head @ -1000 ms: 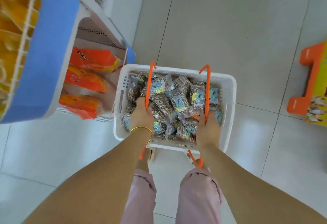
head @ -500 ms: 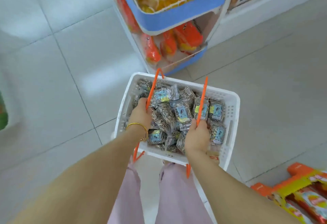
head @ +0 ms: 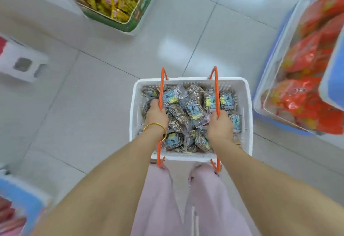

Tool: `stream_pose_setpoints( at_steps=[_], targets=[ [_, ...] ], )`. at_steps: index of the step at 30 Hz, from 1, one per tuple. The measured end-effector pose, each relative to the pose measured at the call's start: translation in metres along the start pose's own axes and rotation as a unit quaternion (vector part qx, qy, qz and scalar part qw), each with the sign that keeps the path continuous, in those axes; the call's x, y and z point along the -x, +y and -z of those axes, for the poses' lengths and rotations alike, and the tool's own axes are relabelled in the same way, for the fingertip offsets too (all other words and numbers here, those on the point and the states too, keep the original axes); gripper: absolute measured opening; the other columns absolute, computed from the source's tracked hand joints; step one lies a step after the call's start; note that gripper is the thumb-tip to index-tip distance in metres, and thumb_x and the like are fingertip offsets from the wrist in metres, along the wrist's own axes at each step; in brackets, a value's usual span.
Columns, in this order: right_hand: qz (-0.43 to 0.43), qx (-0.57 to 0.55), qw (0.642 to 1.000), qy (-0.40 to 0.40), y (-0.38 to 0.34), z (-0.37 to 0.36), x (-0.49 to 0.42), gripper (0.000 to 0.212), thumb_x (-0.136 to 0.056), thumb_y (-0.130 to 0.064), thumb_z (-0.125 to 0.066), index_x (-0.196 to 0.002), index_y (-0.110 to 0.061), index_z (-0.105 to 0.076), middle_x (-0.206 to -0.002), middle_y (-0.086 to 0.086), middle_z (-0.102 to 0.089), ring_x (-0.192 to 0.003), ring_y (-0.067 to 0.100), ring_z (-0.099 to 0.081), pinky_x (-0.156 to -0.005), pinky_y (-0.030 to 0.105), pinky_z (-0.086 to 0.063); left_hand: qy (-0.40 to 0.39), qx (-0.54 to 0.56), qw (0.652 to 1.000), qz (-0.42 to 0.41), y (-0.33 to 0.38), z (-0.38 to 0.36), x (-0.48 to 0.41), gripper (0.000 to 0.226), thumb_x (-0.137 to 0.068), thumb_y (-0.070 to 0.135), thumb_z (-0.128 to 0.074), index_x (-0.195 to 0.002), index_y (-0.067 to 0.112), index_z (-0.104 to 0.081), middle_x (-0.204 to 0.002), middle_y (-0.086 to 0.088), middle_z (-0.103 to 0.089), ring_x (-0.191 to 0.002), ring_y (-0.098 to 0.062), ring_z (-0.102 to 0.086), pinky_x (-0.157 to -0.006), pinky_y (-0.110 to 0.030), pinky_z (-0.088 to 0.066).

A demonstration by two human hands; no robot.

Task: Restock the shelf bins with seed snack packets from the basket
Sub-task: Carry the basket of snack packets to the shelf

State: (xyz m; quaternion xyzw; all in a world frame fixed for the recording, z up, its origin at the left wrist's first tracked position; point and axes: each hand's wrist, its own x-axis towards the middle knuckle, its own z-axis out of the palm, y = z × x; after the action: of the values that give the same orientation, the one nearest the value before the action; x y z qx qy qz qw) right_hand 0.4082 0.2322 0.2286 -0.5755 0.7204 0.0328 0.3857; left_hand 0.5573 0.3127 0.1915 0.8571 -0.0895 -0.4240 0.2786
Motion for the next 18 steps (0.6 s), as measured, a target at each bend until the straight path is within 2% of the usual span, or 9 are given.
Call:
stream_pose_setpoints(
  at_steps=[2,6,9,11,14,16,18],
  targets=[
    [0.039,0.026,0.999,-0.02,-0.057,-0.034,0.01,0.031,-0.1,-0.035,-0.035,-0.095,-0.01,-0.053,-0.077,0.001,-0.056,-0.074,0.025,-0.06,-0.068,0.044,-0.054,0.025,0.05,0.998,0.025,-0.012,0.056,-0.025,0.016,-0.095,0.013,-0.034,-0.093,0.028,-0.039,-0.078,-0.01,-0.051,-0.065,-0.026,-0.049,-0.063,-0.047,-0.05],
    [0.117,0.058,0.99,-0.059,-0.169,-0.102,0.034,0.027,-0.1,-0.035,-0.036,-0.091,-0.014,-0.052,-0.08,0.005,-0.06,-0.069,0.025,-0.06,-0.064,0.043,-0.055,0.092,0.12,0.986,0.064,-0.027,0.166,-0.065,0.013,-0.096,0.013,-0.036,-0.1,0.025,-0.039,-0.072,-0.008,-0.05,-0.065,-0.027,-0.05,-0.071,-0.053,-0.053],
    [0.188,0.081,0.973,-0.102,-0.249,-0.146,0.055,0.027,-0.1,-0.033,-0.035,-0.095,-0.012,-0.052,-0.074,0.002,-0.054,-0.058,0.016,-0.05,-0.051,0.032,-0.043,0.157,0.143,0.974,0.086,-0.037,0.248,-0.091,0.012,-0.096,0.012,-0.037,-0.102,0.023,-0.039,-0.073,-0.009,-0.051,-0.065,-0.028,-0.051,-0.073,-0.056,-0.054],
    [0.23,0.092,0.959,-0.136,-0.304,-0.177,0.07,0.028,-0.101,-0.032,-0.034,-0.097,-0.011,-0.051,-0.072,0.0,-0.051,-0.057,0.015,-0.049,-0.051,0.032,-0.041,0.198,0.152,0.963,0.101,-0.044,0.301,-0.11,0.011,-0.096,0.013,-0.037,-0.104,0.02,-0.04,-0.076,-0.012,-0.055,-0.064,-0.029,-0.053,-0.072,-0.055,-0.055],
    [0.291,0.11,0.936,-0.165,-0.387,-0.227,0.088,0.029,-0.101,-0.031,-0.034,-0.099,-0.008,-0.052,-0.077,0.002,-0.053,-0.069,0.022,-0.056,-0.062,0.04,-0.051,0.248,0.193,0.94,0.13,-0.05,0.381,-0.141,0.013,-0.096,0.012,-0.037,-0.106,0.019,-0.042,-0.076,-0.015,-0.056,-0.059,-0.028,-0.051,-0.067,-0.047,-0.056],
    [0.322,0.128,0.921,-0.18,-0.443,-0.262,0.099,0.029,-0.101,-0.03,-0.034,-0.1,-0.007,-0.052,-0.08,0.003,-0.053,-0.072,0.023,-0.055,-0.061,0.036,-0.046,0.269,0.217,0.927,0.145,-0.052,0.436,-0.166,0.014,-0.095,0.01,-0.036,-0.104,0.02,-0.041,-0.076,-0.015,-0.053,-0.058,-0.027,-0.049,-0.062,-0.043,-0.052],
    [0.348,0.147,0.905,-0.197,-0.5,-0.295,0.109,0.028,-0.102,-0.029,-0.033,-0.098,-0.008,-0.05,-0.077,0.001,-0.051,-0.067,0.019,-0.052,-0.057,0.03,-0.039,0.292,0.235,0.913,0.163,-0.051,0.49,-0.19,0.014,-0.094,0.008,-0.035,-0.099,0.02,-0.041,-0.077,-0.015,-0.052,-0.057,-0.026,-0.048,-0.058,-0.043,-0.051]
  ],
)
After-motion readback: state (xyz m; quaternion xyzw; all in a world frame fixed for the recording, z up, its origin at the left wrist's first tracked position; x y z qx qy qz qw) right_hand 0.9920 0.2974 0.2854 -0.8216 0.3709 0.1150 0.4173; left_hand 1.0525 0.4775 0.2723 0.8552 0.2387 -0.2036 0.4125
